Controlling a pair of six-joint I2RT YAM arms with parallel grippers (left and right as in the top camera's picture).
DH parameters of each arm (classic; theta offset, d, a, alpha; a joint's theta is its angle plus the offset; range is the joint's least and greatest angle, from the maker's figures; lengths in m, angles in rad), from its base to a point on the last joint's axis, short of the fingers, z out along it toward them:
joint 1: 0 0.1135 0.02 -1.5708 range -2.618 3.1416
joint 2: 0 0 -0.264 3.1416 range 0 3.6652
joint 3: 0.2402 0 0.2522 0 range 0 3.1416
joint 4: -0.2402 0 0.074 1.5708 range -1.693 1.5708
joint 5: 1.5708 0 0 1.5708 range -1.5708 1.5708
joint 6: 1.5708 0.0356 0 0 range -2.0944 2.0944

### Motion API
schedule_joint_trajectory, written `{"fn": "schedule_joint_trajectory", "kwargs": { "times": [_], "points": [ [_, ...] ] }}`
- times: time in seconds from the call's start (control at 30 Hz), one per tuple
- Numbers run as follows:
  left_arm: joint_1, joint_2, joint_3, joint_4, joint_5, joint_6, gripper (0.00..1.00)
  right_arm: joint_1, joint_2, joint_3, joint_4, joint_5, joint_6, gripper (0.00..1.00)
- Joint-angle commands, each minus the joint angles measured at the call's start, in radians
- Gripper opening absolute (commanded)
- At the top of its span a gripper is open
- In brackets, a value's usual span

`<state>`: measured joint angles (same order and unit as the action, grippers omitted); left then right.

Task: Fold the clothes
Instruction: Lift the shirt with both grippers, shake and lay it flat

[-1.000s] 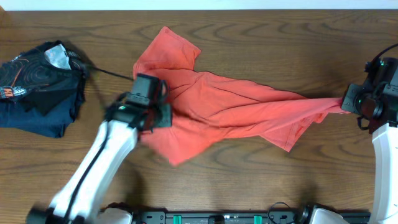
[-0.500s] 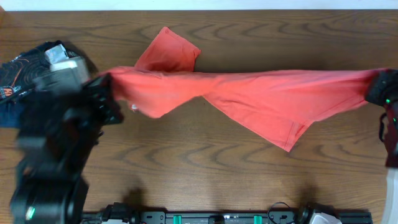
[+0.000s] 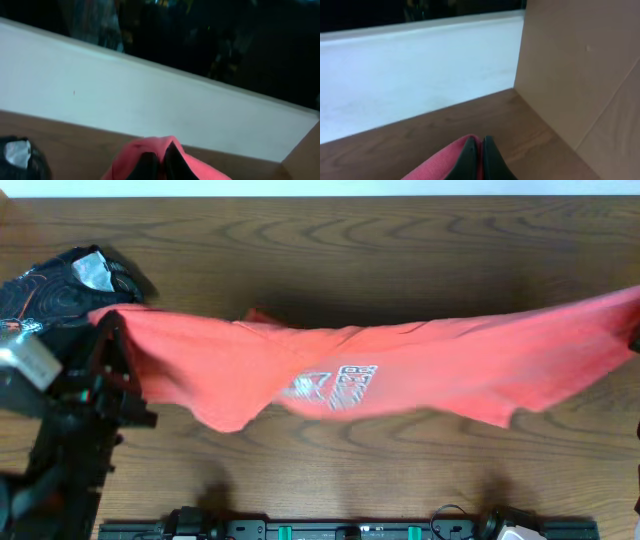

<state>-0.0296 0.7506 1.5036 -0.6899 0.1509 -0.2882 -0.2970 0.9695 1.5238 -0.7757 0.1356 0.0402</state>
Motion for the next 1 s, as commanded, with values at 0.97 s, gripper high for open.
{"fn": "schedule_joint_trajectory", "kwargs": {
  "times": [0.97],
  "points": [
    [0.143,1.032,0.468,0.883,0.288,-0.349,0.06,-0.040,0.751,0.396,0.604,-0.083,0.180,0.01]
  ]
}}
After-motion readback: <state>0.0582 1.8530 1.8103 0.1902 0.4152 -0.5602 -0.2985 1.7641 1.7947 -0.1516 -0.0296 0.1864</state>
